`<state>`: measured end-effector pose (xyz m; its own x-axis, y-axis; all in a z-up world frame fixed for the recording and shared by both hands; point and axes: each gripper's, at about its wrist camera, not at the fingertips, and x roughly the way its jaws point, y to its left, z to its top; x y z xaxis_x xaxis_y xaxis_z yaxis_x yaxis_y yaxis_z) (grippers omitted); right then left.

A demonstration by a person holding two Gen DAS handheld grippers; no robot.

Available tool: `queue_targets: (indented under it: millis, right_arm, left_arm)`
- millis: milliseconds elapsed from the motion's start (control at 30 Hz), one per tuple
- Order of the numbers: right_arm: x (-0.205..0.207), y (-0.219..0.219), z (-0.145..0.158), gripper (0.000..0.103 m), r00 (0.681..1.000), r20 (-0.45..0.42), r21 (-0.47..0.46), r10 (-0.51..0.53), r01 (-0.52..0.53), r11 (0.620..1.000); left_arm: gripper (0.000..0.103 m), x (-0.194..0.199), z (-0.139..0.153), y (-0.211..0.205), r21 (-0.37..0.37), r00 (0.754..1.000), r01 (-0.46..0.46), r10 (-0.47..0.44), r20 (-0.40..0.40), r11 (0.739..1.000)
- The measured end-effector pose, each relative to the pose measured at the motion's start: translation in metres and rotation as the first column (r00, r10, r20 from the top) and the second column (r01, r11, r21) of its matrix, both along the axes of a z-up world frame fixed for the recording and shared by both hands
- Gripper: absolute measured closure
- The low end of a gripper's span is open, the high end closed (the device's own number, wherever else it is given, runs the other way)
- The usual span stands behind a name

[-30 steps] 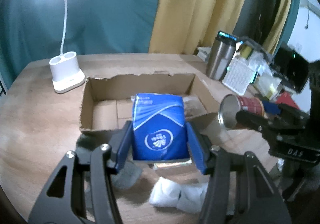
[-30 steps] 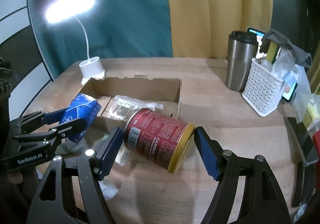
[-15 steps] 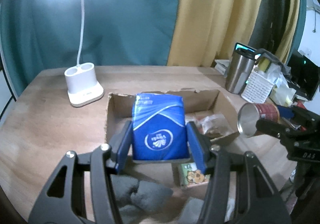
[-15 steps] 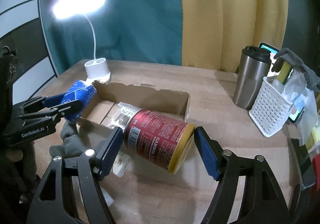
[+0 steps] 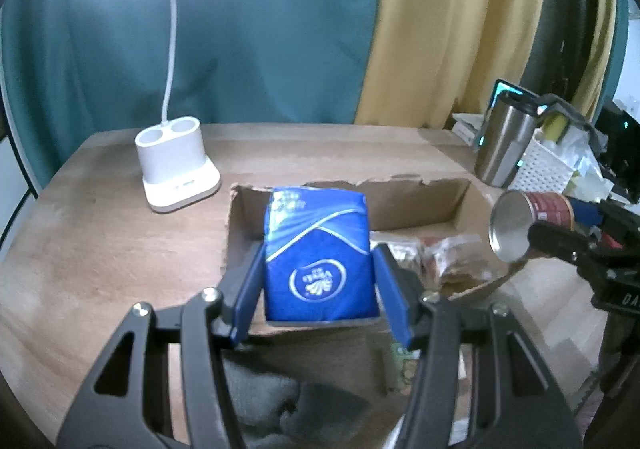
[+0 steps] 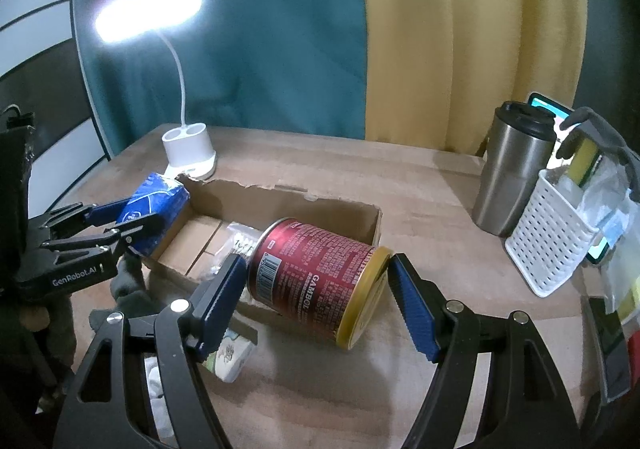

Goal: Organize objects
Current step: 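Lift the tissue pack and red can and carry them over the box, then lower the tissue pack into the box with the left tool while the right tool lowers the can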

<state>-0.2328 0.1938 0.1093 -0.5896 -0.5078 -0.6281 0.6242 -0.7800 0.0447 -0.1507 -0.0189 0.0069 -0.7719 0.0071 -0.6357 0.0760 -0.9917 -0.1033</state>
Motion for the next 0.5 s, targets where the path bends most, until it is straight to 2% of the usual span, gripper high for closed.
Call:
queue_targets:
  millis: [500]
  right_arm:
    - [-0.029,-0.018,-0.005,0.027,0.999,0.008,0.006,0.040,-0.040,0.999]
  left_arm:
    - [0.048,-0.022,-0.017,-0.003,0.004,0.998,-0.009,0.008,0.068,1.000]
